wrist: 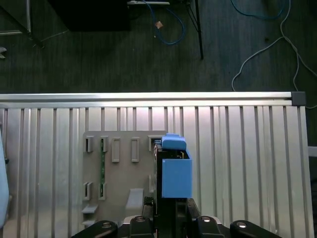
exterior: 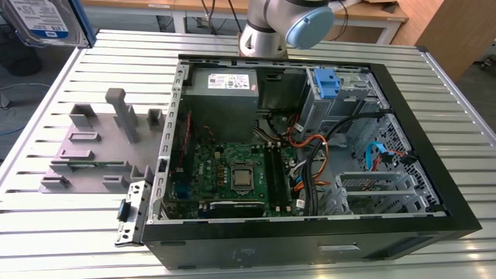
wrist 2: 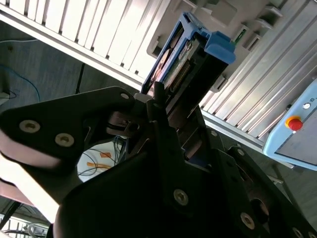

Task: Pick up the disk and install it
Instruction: 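Pick up the disk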

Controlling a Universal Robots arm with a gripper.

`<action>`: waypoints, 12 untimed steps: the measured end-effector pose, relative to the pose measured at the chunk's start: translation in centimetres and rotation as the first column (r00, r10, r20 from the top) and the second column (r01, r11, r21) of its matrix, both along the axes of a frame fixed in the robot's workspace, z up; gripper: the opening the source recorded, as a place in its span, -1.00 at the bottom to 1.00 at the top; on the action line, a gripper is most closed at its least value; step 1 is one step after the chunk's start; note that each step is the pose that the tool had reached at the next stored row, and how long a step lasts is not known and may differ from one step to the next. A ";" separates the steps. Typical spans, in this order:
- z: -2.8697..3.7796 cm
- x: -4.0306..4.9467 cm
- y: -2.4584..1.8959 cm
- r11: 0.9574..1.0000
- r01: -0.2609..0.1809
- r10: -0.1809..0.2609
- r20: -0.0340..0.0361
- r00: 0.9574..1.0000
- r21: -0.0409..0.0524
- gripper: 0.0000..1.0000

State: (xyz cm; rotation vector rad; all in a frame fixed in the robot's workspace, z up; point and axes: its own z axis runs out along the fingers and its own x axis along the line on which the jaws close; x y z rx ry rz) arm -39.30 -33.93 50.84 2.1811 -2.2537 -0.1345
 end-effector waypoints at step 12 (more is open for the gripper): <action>0.06 0.46 0.00 1.000 0.000 0.000 0.000 1.000 0.000 -0.30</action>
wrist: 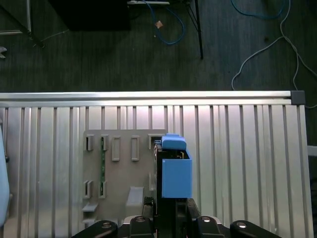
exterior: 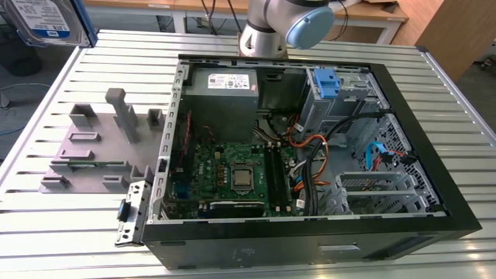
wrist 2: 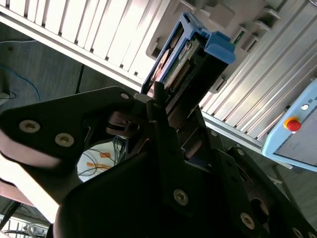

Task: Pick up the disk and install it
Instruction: 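Pick up the disk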

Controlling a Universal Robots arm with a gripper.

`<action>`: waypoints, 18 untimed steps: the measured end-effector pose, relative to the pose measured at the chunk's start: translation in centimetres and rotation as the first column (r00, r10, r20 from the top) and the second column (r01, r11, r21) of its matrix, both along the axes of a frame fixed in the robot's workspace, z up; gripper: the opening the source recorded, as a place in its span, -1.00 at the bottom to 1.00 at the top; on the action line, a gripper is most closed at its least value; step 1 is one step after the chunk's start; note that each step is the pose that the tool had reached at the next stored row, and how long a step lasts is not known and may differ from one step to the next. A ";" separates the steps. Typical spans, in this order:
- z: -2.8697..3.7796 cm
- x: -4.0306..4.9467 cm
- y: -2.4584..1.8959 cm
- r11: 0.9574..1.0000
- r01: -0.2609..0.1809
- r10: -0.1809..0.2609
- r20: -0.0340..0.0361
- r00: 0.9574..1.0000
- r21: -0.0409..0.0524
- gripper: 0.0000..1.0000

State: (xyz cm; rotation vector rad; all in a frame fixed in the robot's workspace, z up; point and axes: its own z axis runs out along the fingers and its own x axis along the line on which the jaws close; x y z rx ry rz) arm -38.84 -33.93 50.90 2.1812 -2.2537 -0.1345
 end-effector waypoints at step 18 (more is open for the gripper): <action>-0.02 3.19 0.00 1.000 0.000 0.000 0.000 1.000 0.000 -0.30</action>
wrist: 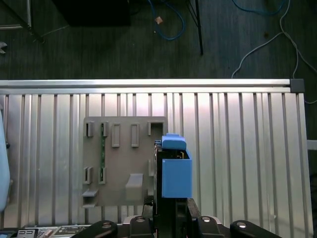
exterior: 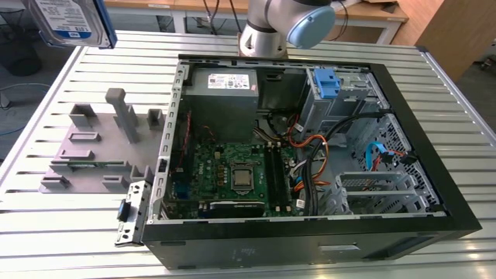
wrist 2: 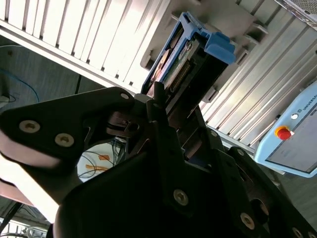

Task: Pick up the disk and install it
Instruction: 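Pick up the disk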

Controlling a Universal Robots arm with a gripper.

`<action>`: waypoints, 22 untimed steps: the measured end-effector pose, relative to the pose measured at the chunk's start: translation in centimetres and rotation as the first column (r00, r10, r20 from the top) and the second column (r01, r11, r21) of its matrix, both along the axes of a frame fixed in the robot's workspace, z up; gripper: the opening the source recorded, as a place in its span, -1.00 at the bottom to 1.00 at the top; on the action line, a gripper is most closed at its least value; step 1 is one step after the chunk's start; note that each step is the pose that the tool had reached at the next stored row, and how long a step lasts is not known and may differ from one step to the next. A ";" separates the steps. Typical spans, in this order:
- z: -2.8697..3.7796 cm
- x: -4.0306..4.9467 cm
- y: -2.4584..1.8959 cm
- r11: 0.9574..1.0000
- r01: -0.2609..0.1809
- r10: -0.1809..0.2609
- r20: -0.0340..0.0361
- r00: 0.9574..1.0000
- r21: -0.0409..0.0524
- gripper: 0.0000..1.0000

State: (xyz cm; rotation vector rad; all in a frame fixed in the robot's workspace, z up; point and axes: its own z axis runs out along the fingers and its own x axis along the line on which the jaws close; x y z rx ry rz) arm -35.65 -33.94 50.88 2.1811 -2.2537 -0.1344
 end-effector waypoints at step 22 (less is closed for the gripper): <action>-0.16 5.27 0.00 1.000 0.000 0.000 0.000 1.000 0.000 -0.30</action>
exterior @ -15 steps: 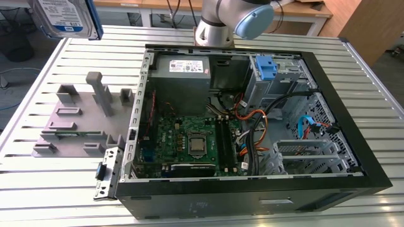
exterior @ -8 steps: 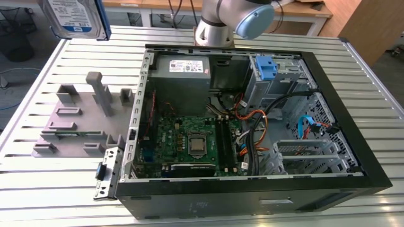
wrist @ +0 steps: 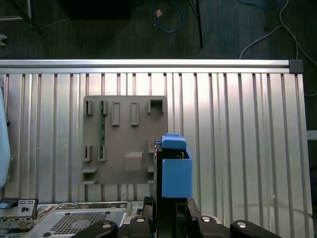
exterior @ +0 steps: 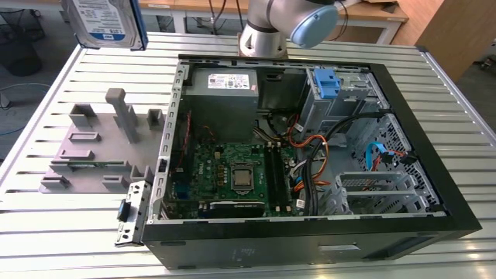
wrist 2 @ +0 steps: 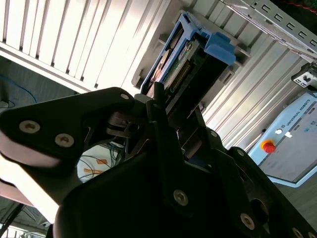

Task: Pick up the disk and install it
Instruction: 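Pick up the disk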

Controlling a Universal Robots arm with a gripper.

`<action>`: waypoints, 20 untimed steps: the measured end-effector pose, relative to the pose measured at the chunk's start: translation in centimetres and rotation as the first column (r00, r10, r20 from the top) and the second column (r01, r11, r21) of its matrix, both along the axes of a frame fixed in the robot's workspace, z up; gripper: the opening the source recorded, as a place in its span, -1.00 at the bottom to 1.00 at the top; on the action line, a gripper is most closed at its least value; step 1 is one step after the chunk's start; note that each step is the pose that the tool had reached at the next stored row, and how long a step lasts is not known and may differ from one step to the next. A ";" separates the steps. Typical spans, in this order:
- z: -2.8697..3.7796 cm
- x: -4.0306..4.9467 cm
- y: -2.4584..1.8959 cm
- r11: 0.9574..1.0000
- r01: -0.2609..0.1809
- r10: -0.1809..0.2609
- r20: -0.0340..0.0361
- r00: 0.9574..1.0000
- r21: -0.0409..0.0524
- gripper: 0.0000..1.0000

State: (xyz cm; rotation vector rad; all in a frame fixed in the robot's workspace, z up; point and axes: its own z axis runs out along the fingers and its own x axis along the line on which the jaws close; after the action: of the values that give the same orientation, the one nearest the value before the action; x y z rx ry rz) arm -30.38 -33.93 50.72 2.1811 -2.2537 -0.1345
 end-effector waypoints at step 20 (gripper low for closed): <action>-0.26 5.82 0.00 1.000 0.000 0.000 -0.001 1.000 0.000 -0.30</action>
State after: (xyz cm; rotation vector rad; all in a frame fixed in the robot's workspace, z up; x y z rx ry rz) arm -24.56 -33.93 50.46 2.1808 -2.2534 -0.1352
